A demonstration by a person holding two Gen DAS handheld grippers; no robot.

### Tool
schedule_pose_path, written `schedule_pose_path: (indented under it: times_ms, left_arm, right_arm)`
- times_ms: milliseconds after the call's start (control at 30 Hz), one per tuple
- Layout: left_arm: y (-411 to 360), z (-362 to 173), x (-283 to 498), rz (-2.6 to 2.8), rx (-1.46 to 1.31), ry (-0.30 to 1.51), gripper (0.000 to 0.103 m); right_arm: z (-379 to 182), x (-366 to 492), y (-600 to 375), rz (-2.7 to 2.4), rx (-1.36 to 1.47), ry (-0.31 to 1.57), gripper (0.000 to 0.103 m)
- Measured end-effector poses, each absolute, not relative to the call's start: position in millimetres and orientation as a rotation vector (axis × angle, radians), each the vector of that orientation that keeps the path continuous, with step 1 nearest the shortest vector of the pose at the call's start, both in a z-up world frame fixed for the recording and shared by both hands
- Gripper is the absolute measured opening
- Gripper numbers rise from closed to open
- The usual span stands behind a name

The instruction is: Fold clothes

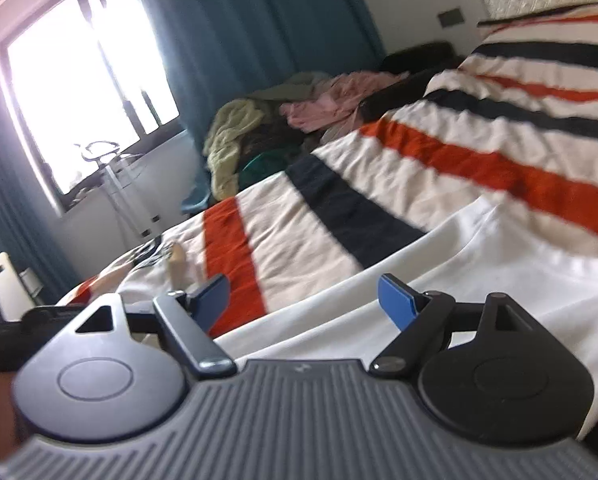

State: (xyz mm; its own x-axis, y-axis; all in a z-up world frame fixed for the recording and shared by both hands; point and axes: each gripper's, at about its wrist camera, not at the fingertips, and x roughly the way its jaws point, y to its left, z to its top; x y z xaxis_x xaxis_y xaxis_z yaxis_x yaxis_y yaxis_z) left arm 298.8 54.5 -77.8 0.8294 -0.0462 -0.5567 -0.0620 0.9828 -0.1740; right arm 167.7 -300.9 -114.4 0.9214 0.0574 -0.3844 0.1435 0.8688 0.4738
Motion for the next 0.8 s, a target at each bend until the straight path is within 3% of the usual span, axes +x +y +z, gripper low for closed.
schedule_pose_path:
  times_ms: [100, 200, 367, 633, 800]
  left_arm:
    - [50.1, -56.2, 254.7, -0.014, -0.096, 0.562, 0.078]
    - [47.8, -36.8, 198.3, -0.018, -0.082, 0.549, 0.08]
    - [47.9, -18.1, 105.5, -0.015, -0.097, 0.499, 0.085]
    - [68.8, -35.7, 102.8, -0.006, -0.097, 0.501, 0.085]
    - [80.4, -55.9, 126.7, 0.043, -0.101, 0.501, 0.083]
  right_arm:
    - [-120.2, 171.6, -293.0, -0.004, 0.56, 0.413, 0.082]
    - [-121.2, 171.4, -278.1, 0.072, 0.555, 0.41, 0.071]
    - [-117.9, 171.7, -250.3, 0.273, 0.564, 0.399, 0.07]
    - [-119.9, 222.0, -222.9, 0.408, 0.659, 0.501, 0.07]
    - [-131.4, 313.1, -206.6, 0.38, 0.758, 0.59, 0.07]
